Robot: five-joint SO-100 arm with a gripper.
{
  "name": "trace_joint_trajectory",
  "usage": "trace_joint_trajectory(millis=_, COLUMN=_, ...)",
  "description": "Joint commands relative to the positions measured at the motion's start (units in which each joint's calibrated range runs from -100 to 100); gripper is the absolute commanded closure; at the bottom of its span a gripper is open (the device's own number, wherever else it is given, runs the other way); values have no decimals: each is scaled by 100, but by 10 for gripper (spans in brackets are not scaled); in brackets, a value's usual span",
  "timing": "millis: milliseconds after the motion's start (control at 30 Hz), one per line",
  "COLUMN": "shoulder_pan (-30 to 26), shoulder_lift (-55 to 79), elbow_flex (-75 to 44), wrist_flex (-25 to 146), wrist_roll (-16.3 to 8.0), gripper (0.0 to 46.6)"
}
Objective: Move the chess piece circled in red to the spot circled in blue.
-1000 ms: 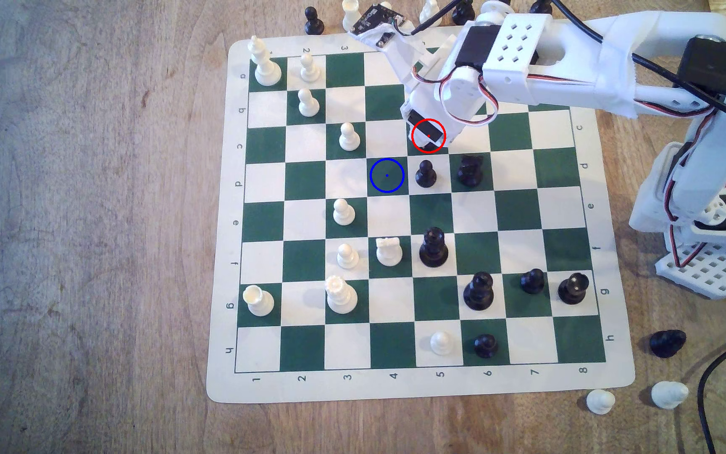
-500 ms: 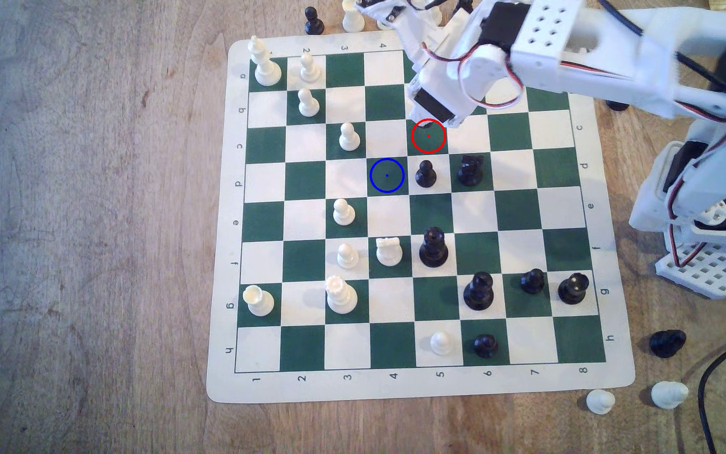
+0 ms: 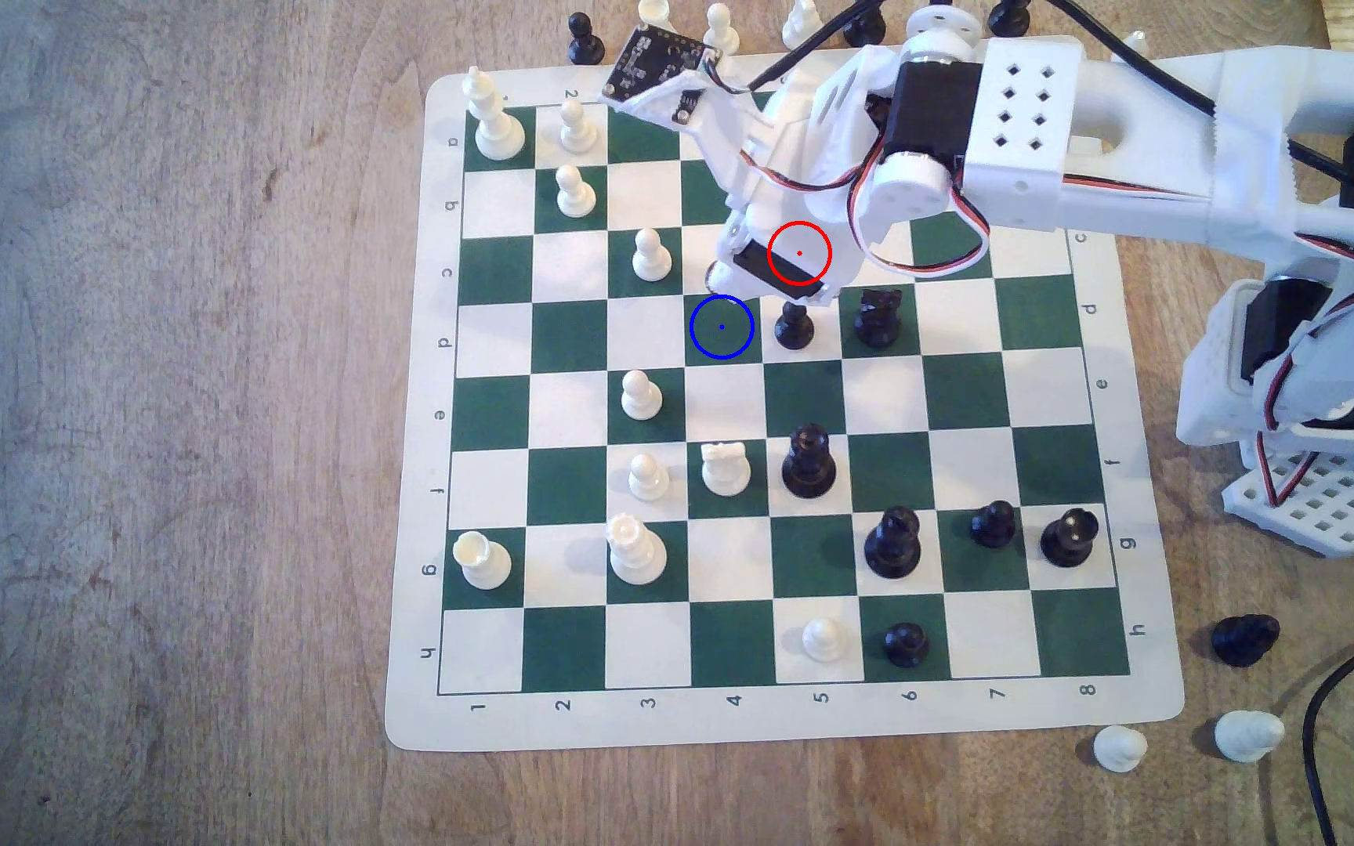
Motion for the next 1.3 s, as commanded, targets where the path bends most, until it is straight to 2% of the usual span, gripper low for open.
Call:
trace_joint_trajectory(millis=0, shoulder_pan=-67, shoulder_lift=177, elbow_flex=-560, wrist_flex=-234, wrist_roll=20, gripper=462)
trace_joint_trajectory(millis=667, shoulder_pan=-153, shoulder_lift=1154, elbow_flex=-515, wrist_flex=-726, wrist_roll=24, gripper=462)
trace_joint_trajectory(millis=1267, shoulder_pan=3, shoulder_lift=1434, elbow_flex=-460, wrist_flex=-889, wrist_roll=171, gripper=459)
